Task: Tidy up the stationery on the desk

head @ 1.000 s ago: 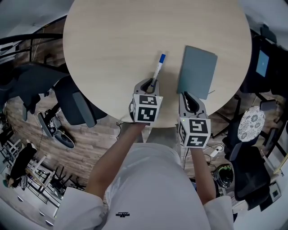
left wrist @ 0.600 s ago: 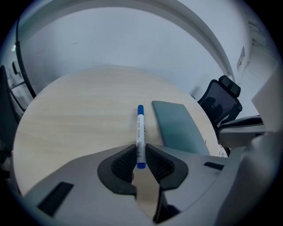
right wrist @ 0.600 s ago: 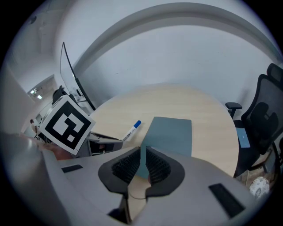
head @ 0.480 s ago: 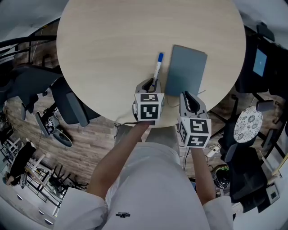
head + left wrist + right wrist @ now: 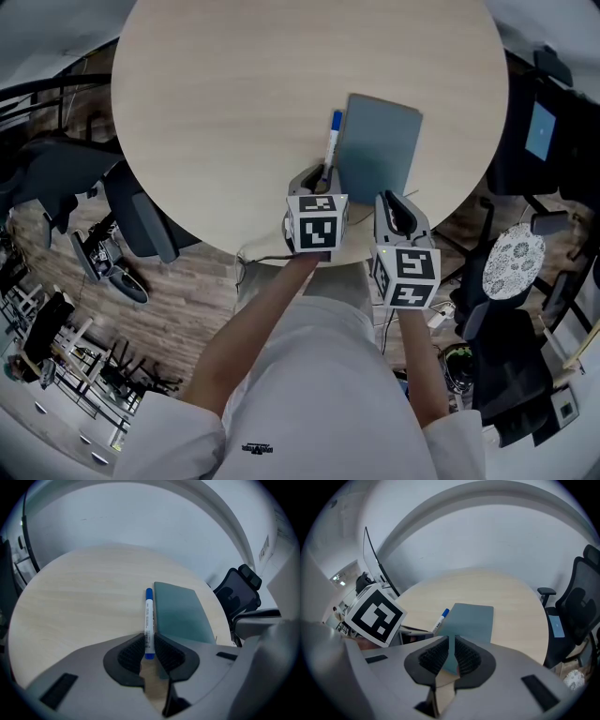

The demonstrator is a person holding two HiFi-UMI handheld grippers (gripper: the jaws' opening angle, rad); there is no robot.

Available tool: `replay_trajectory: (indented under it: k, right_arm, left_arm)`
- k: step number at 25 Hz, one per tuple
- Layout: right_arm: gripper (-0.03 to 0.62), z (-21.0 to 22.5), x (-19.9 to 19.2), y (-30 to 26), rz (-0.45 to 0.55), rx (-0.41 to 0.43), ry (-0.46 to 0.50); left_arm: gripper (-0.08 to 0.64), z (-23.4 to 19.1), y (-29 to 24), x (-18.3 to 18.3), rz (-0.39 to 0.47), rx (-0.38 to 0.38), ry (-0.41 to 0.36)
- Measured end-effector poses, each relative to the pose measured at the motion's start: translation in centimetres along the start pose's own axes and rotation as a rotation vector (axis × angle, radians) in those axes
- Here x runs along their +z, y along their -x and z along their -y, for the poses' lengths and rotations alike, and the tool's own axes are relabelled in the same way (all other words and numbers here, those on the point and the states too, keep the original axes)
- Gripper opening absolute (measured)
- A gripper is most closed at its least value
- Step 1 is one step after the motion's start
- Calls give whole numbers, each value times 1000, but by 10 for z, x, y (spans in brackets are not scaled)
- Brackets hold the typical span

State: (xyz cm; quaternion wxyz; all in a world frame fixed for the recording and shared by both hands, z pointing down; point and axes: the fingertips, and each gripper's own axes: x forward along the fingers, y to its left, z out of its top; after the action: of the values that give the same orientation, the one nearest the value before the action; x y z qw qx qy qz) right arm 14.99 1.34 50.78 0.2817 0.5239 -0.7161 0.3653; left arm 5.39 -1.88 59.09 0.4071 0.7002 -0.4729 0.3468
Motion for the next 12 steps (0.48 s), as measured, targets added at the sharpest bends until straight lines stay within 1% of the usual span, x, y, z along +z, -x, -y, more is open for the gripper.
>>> replay_trajectory:
  k: [5, 8, 10, 12]
  right_arm:
    - [63, 6, 0, -1, 1, -1, 0]
    - [63, 5, -1, 0, 0, -2, 0]
    - [63, 2, -1, 1, 3, -3, 0]
    - [63, -1, 1, 2, 7, -6, 0]
  left_arm:
    - [78, 4, -5, -1, -10, -11, -13]
    - [79, 4, -1, 1, -12, -38, -22]
    - [100, 5, 2, 0, -11, -70, -21]
    - [137, 7, 5, -1, -10, -99, -26]
